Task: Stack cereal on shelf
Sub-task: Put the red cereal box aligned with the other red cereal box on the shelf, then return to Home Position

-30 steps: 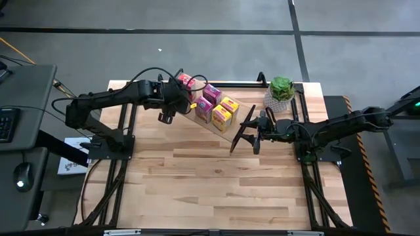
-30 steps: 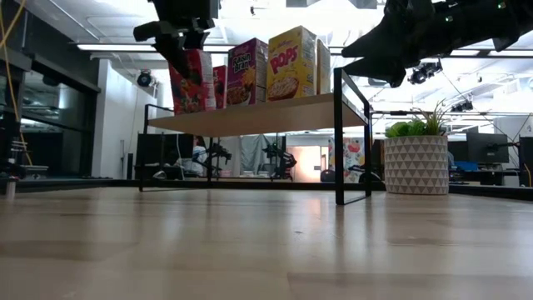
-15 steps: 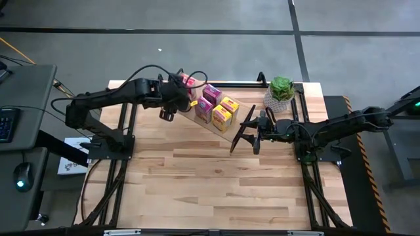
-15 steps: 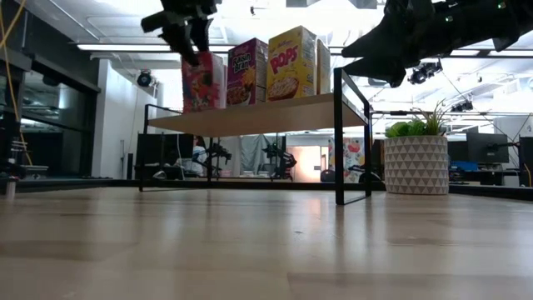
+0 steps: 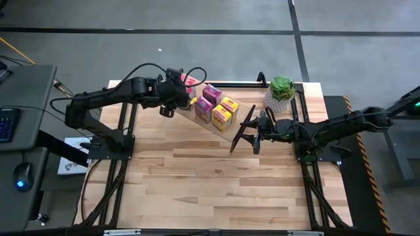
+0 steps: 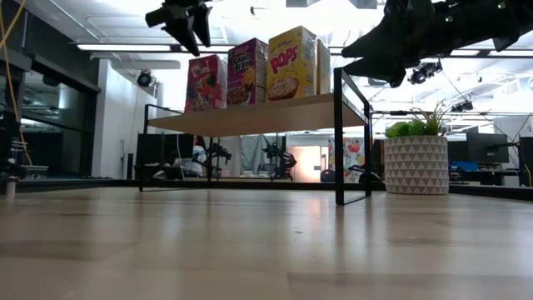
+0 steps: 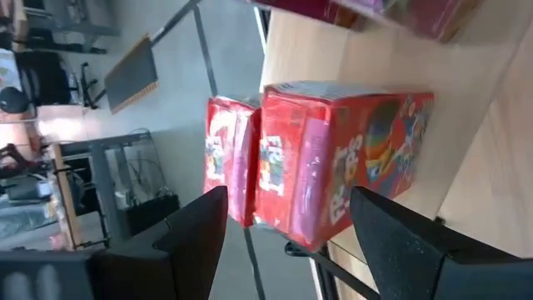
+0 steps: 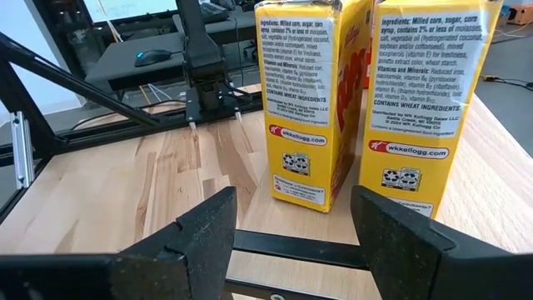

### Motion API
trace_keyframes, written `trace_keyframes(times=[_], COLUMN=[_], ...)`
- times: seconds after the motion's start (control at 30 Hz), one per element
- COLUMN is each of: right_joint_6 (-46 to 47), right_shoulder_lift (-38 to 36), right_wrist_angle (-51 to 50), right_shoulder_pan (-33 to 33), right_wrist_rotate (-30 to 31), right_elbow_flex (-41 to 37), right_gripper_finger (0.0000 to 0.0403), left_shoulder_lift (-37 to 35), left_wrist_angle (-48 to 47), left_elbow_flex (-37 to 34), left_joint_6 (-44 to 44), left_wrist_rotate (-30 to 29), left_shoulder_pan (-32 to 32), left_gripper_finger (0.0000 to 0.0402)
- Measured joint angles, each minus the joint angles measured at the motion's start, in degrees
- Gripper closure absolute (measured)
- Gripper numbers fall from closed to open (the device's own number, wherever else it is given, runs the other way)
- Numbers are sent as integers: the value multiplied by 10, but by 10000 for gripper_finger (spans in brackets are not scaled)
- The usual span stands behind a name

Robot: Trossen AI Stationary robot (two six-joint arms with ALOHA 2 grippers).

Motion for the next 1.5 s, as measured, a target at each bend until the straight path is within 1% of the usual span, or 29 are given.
trace_keyframes(times=[0.17, 0.27, 0.37, 0.53, 0.6, 0.73, 0.93, 1.1, 1.17, 1.2, 1.33, 1.5], right_joint_6=[0, -7, -26, -26, -29, -49, -65, -54, -48, -44, -44, -45], right_shoulder_lift=[0, 0, 0, 0, 0, -4, -41, -90, -107, -113, -122, -125], right_wrist_angle=[0, 0, 0, 0, 0, -1, -7, -50, -63, -67, -71, -73], right_shoulder_pan=[0, 0, 0, 0, 0, 0, 0, 1, 1, 1, 1, 1], right_wrist_rotate=[15, 30, 39, 43, 43, 43, 42, 17, 9, 8, 8, 8], right_elbow_flex=[0, 0, 0, 0, 0, 0, 0, 0, 0, 0, 0, 0], right_gripper_finger=[174, 174, 174, 174, 174, 174, 174, 174, 174, 174, 174, 174], left_shoulder_lift=[-23, -45, -72, -126, -156, -231, -351, -457, -503, -526, -609, -686], left_wrist_angle=[6, 27, 44, 76, 121, 235, 402, 535, 589, 617, 701, 705], left_elbow_flex=[0, 0, 0, -2, -24, -118, -317, -506, -572, -603, -698, -760], left_joint_6=[-29, -72, -113, -188, -210, -219, -218, -251, -266, -274, -291, -295], left_wrist_rotate=[-8, 9, 47, 148, 174, 200, 248, 246, 246, 247, 267, 273], left_shoulder_pan=[-29, -45, -56, -59, -59, -61, -66, -66, -66, -66, -66, -66], left_gripper_finger=[157, 158, 166, 189, 203, 235, 289, 353, 385, 393, 395, 400])
